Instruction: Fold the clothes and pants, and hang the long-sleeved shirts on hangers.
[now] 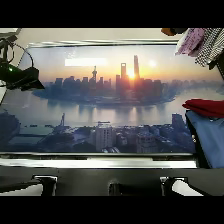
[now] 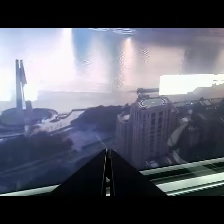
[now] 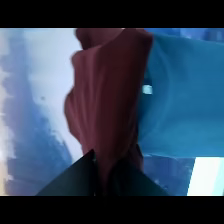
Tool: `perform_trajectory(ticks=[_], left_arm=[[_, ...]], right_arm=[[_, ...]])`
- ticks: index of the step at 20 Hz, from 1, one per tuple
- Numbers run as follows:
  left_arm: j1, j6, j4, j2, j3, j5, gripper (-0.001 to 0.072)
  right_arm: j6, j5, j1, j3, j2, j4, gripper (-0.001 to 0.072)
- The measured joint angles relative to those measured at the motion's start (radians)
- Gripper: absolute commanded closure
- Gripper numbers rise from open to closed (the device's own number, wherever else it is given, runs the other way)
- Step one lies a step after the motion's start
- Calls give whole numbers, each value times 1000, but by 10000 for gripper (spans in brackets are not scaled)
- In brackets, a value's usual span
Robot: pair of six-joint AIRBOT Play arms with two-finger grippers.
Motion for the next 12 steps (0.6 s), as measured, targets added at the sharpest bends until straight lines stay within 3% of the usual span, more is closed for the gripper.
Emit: perform_trajectory(ticks=[5, 12], left_arm=[[0, 5, 0, 0, 0, -9, 690], [2, 7, 13, 0, 0, -14, 690]], right_arm=[[-88, 140, 0, -13, 8, -106, 686], [-248, 190, 0, -227, 9, -321, 686]])
